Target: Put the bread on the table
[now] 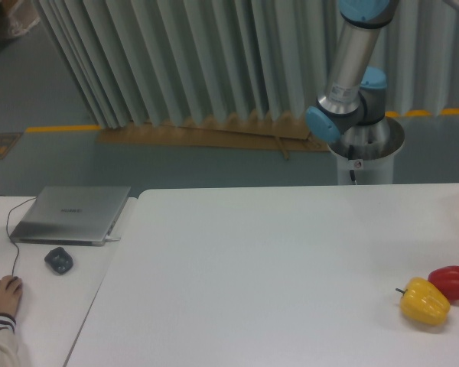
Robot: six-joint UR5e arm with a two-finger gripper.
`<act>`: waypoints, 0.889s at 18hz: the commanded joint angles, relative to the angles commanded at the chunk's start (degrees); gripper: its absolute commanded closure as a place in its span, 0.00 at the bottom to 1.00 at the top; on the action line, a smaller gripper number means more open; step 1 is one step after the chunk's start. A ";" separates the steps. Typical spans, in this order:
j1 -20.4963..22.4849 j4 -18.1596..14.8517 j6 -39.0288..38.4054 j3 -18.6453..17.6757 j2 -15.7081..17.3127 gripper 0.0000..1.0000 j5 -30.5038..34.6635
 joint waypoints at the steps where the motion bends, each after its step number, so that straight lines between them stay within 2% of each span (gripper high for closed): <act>1: -0.09 -0.79 0.00 0.26 0.44 0.51 -0.44; 5: 0.00 -4.57 0.00 2.37 0.97 0.54 -1.49; 7: -0.26 -5.72 0.00 2.55 1.06 0.62 -1.84; 8: -0.26 -5.81 0.00 2.55 1.50 0.63 -2.11; 11: -0.53 -6.33 -0.70 2.37 2.20 0.64 -2.46; 16: -1.40 -9.76 -2.28 1.94 4.75 0.64 -4.48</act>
